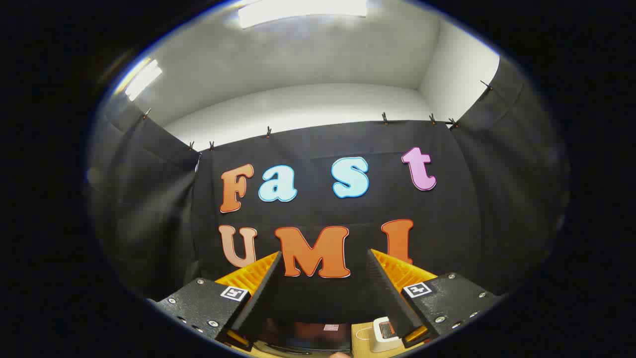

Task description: Open the toaster oven, put the food inside, and close the toaster oven door.

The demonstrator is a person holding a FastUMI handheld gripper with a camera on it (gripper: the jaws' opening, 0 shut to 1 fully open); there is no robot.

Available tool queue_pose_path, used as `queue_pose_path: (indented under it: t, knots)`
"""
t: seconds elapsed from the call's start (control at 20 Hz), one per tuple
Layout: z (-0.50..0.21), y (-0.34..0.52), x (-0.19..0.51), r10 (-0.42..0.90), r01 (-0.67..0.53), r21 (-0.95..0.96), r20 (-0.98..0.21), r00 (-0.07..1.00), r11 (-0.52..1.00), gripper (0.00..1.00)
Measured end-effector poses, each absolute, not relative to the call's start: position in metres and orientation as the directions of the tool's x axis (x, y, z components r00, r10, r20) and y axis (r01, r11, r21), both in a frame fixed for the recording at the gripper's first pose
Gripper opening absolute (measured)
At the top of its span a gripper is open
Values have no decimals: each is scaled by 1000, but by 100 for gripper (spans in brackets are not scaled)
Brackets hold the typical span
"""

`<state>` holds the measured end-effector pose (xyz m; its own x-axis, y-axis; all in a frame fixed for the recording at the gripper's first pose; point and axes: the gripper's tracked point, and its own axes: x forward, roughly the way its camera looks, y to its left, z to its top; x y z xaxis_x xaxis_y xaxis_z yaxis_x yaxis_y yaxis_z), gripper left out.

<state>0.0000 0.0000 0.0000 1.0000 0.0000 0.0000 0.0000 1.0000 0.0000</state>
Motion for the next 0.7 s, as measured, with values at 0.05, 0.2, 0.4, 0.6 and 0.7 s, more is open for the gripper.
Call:
queue_pose_path:
  t: [0.05,0.2,0.4,0.6,0.7]
  knots:
    - [0,1,1,2,-2,-1,-1,1000,1000,98]
    - [-1,-1,2,2,-2,9,-1,1000,1000,97]
    - [-7,-4,5,-7,8,22,-13,1000,1000,97]
    - [-10,-8,8,-23,24,25,-16,1000,999,98]
    - [-14,-6,9,-25,26,24,-15,1000,999,98]
